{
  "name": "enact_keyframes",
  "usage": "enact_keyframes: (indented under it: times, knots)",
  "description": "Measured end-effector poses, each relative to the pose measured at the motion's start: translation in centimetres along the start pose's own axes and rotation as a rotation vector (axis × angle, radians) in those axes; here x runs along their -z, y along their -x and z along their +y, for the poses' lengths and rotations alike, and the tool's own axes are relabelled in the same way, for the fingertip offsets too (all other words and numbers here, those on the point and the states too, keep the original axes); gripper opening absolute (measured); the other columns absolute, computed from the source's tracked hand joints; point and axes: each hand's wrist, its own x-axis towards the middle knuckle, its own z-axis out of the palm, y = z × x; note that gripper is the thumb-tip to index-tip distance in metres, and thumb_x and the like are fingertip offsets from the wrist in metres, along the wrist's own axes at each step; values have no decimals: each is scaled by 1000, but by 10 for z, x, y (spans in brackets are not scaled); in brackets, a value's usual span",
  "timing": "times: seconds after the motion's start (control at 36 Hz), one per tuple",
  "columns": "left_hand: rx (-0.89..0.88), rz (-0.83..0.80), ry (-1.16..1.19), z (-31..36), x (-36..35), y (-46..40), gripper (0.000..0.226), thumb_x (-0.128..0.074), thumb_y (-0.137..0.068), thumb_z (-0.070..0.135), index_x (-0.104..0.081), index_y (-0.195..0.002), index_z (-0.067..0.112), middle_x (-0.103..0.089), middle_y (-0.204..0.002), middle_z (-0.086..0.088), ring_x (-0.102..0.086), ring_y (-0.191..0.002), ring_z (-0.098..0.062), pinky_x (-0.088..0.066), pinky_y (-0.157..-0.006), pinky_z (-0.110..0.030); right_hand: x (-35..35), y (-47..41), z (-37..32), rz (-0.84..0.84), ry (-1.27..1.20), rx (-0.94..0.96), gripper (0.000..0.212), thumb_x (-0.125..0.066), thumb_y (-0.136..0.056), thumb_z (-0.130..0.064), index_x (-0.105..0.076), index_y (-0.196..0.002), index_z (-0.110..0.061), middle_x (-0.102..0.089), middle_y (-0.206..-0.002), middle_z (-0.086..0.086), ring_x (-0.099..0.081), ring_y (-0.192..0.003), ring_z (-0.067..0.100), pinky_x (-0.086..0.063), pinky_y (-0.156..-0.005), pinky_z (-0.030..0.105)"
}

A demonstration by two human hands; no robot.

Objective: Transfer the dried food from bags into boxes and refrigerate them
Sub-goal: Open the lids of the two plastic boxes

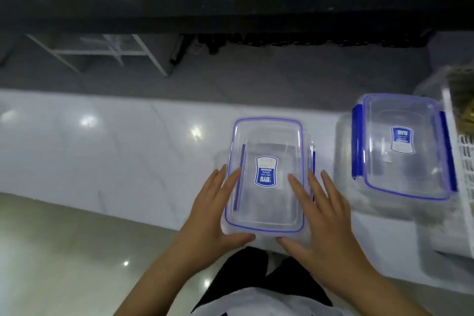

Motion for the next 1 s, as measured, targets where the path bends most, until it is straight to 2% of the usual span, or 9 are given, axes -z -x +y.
enact_keyframes:
  times: [0.08, 0.25, 0.33, 0.39, 0.44, 0.58, 0.67, 0.83, 1.0]
  knots:
    - [16, 29, -9, -4, 20, 7, 110, -80, -70, 59, -4, -150, 56, 6, -156, 40, 9, -148, 9, -12, -123, -33, 3, -13, -17, -12, -2, 27, 107, -66, -77, -70, 11, -150, -56, 15, -163, -19, 22, -150, 11, 4, -120, 43]
    - [52, 86, -11, -40, 70, 15, 109, -79, -72, 58, -5, -151, 51, 2, -160, 33, 4, -150, 5, -20, -124, -44, -17, -54, -73, -31, 36, 87, 104, -52, -72, -83, 22, -142, -62, 21, -160, -22, 32, -145, 5, 18, -114, 31]
    - [57, 102, -10, -74, 100, 21, 109, -81, -73, 53, -4, -150, 53, 0, -161, 30, 3, -150, 3, -20, -124, -45, -42, -77, -112, -30, 8, 97, 100, -56, -76, -79, 18, -142, -61, 21, -162, -18, 36, -142, 4, 14, -117, 33]
    - [50, 122, 4, -104, 123, 24, 110, -83, -73, 50, -7, -152, 50, -4, -161, 30, -2, -150, 2, -22, -124, -44, -65, -93, -141, -21, -8, 101, 99, -54, -76, -80, 20, -140, -62, 28, -156, -24, 39, -139, 0, 11, -119, 35]
    - [44, 137, 5, -142, 148, 28, 111, -84, -72, 49, -9, -153, 49, -6, -161, 30, -6, -150, 0, -24, -123, -44, -92, -111, -170, -10, -28, 108, 100, -55, -78, -79, 23, -139, -64, 30, -156, -24, 36, -141, 0, 8, -119, 36]
    - [56, 108, -35, -229, 208, 29, 112, -85, -70, 49, -10, -153, 48, -10, -163, 22, -11, -151, -8, -25, -122, -48, -160, -160, -233, -22, 37, 97, 102, -56, -78, -78, 26, -138, -63, 17, -166, -10, 23, -150, 13, 6, -121, 42]
    - [91, 66, -60, -276, 235, 28, 115, -86, -71, 49, -8, -156, 45, -8, -166, 17, -6, -153, -12, -21, -123, -47, -199, -184, -263, -41, 53, 50, 103, -54, -74, -83, 23, -140, -62, 15, -166, -10, 18, -152, 18, 5, -121, 46]
    - [129, 3, -175, -355, 264, 18, 116, -80, -68, 63, -9, -157, 43, -11, -167, 7, -5, -154, -22, -14, -124, -44, -260, -219, -296, -95, 197, -4, 99, -29, -69, -94, 24, -144, -57, 13, -167, -4, 18, -152, 23, 9, -120, 51]
    - [103, -24, -300, -397, 260, 15, 108, -59, -72, 79, -1, -156, 43, -11, -168, 5, -6, -154, -27, -12, -123, -46, -301, -220, -305, -120, 303, 24, 94, -19, -75, -93, 29, -145, -54, 33, -160, -13, 27, -150, 25, 22, -115, 53]
